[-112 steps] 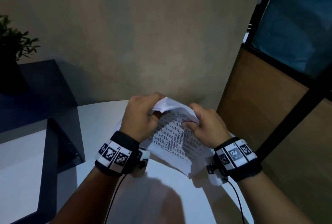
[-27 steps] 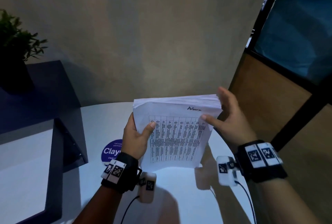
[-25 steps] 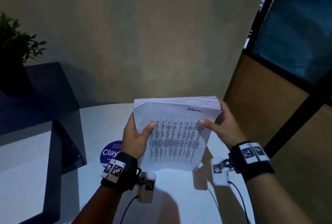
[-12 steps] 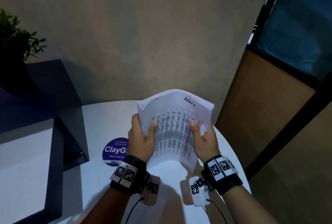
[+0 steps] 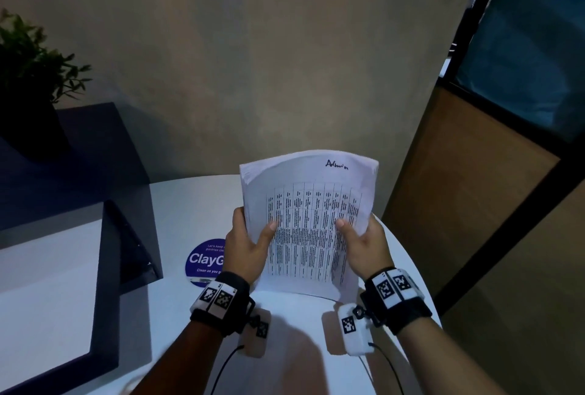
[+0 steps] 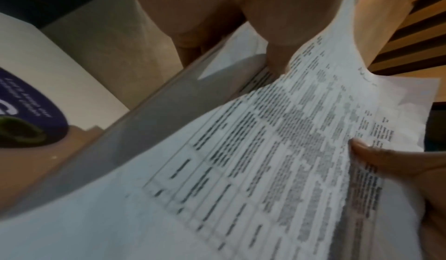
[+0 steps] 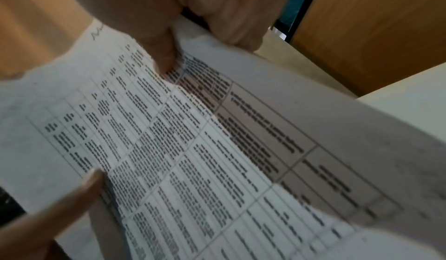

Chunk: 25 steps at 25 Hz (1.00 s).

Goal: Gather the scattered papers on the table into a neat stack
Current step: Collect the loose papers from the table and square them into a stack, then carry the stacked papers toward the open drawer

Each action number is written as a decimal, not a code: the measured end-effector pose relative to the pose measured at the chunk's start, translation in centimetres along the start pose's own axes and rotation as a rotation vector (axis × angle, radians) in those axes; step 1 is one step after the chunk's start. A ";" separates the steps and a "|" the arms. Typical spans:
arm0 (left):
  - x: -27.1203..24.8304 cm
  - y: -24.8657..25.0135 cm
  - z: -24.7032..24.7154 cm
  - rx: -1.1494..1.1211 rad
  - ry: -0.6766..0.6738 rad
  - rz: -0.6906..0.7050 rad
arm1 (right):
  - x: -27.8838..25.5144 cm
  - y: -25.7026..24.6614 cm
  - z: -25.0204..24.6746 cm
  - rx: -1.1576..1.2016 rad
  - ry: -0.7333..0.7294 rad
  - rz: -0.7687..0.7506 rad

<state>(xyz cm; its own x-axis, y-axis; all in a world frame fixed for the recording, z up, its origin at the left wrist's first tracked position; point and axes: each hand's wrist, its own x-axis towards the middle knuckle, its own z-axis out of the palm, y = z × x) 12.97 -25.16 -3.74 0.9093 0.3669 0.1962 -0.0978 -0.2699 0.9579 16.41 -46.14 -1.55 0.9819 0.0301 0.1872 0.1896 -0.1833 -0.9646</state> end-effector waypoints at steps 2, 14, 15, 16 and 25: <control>-0.6 -0.3 -0.5 -0.049 -0.040 -0.030 | 0.6 -1.1 -0.6 0.050 -0.001 0.005; -5.5 0.8 -2.6 -0.153 -0.157 -0.063 | 1.5 -4.8 -4.0 0.237 -0.133 0.041; -5.9 1.3 -2.7 -0.167 -0.140 -0.065 | 0.4 -4.3 -4.2 0.259 -0.175 0.084; -6.2 2.0 -2.8 -0.195 -0.117 -0.059 | -1.0 -3.7 -4.5 0.244 -0.224 0.125; -11.1 6.1 -6.1 -0.430 -0.025 -0.212 | -7.1 -4.5 -4.7 0.274 -0.425 0.181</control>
<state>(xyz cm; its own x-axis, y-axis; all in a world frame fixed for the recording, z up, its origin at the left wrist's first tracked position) -0.17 -25.50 1.24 0.9364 0.3507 -0.0129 -0.0627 0.2033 0.9771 8.54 -50.13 2.35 0.9036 0.4277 -0.0232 -0.0441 0.0390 -0.9983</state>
